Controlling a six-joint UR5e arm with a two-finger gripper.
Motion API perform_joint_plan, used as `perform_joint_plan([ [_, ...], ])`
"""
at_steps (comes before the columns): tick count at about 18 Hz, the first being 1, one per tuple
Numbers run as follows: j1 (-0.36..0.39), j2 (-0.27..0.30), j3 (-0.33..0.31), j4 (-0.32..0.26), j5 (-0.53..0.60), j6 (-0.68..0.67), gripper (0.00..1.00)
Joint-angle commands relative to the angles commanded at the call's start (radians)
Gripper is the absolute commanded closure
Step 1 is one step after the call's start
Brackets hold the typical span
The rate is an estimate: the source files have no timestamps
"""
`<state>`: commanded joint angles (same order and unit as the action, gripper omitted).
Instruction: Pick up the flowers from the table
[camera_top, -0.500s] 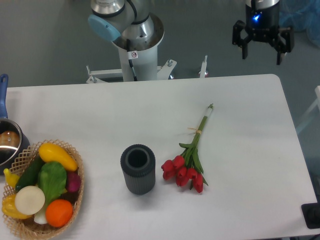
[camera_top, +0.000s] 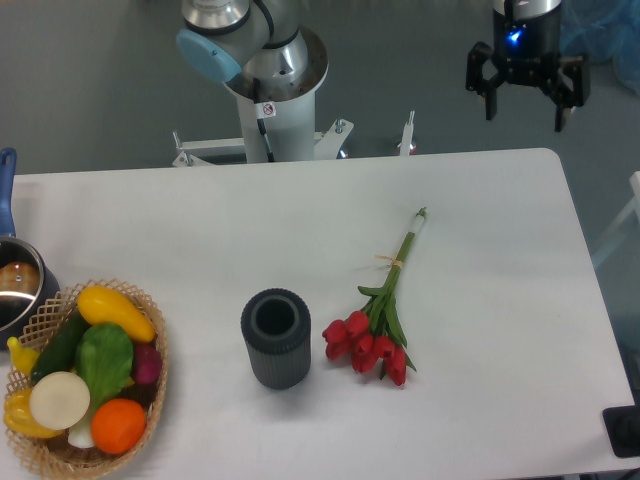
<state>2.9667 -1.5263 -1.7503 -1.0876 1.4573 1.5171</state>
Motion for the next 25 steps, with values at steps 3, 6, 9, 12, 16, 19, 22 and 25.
perform_joint_plan([
  [3,0.0,-0.011,-0.003,0.031,-0.035,-0.005,0.0],
  [6,0.0,-0.021,-0.037,0.052,-0.08,-0.011,0.0],
  [9,0.002,-0.035,-0.054,0.08,-0.117,-0.014,0.0],
  [12,0.0,-0.06,-0.058,0.08,-0.123,-0.017,0.0],
  [16,-0.044,-0.092,-0.103,0.072,-0.135,-0.017,0.0],
  [19,-0.071,-0.12,-0.126,0.064,-0.141,-0.017,0.0],
  [22,-0.101,-0.161,-0.126,0.034,-0.143,-0.017,0.0],
  [25,-0.097,-0.17,-0.124,0.032,-0.159,-0.017,0.0],
])
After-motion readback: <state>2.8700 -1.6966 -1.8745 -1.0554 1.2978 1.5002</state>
